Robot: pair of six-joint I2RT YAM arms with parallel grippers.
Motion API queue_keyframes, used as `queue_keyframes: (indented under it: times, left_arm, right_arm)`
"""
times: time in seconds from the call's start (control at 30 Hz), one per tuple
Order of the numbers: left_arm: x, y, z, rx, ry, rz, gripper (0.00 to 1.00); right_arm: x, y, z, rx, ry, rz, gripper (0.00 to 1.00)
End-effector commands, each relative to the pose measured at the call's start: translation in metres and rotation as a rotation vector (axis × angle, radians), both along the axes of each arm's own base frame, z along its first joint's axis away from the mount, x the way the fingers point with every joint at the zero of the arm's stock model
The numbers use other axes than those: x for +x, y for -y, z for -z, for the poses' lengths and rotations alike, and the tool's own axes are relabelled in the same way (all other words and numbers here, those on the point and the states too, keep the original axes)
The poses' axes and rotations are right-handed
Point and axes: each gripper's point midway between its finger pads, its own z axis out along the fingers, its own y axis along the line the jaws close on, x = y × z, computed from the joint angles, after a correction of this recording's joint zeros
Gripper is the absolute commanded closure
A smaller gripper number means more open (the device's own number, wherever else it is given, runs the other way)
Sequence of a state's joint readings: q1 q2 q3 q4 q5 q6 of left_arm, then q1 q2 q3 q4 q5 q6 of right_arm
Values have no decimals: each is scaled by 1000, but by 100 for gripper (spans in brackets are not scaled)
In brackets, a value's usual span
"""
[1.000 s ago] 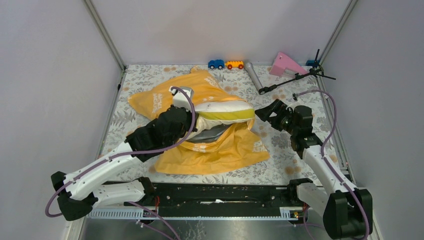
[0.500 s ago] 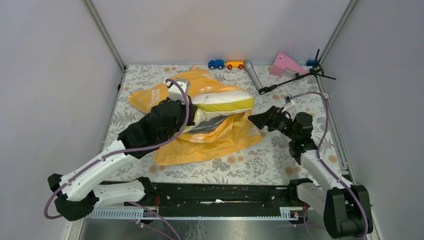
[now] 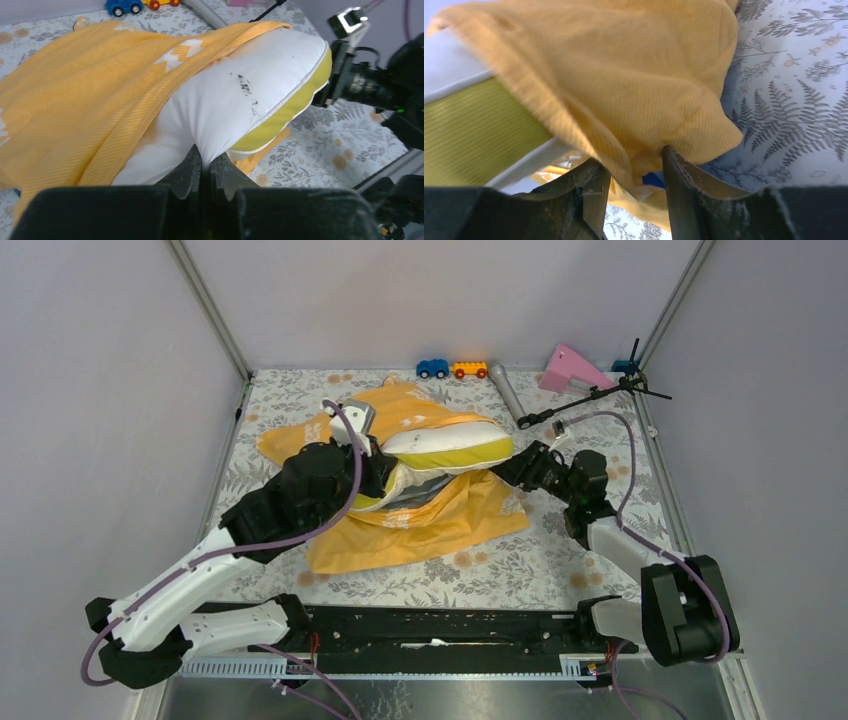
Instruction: Remove the pillowcase from the pillow
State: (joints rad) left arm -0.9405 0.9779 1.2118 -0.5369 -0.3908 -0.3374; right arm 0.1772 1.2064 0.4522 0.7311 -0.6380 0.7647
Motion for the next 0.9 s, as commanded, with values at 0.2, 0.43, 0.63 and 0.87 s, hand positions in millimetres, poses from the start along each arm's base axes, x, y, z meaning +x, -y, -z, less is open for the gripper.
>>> queue_keyframes:
  times: [0.2, 0.43, 0.63, 0.87]
  left_arm:
    - [-46, -11, -136, -402, 248, 177, 100]
    - [-73, -25, -168, -520, 312, 248, 100]
    - [-77, -24, -164, -537, 308, 267, 100]
    - [-58, 0, -132, -477, 241, 253, 100]
  right_arm:
    - [61, -25, 9, -45, -100, 134, 100]
    - [101, -36, 102, -123, -436, 110, 100]
    - [106, -38, 133, -128, -502, 96, 100]
    - [101, -26, 105, -206, -449, 118, 62]
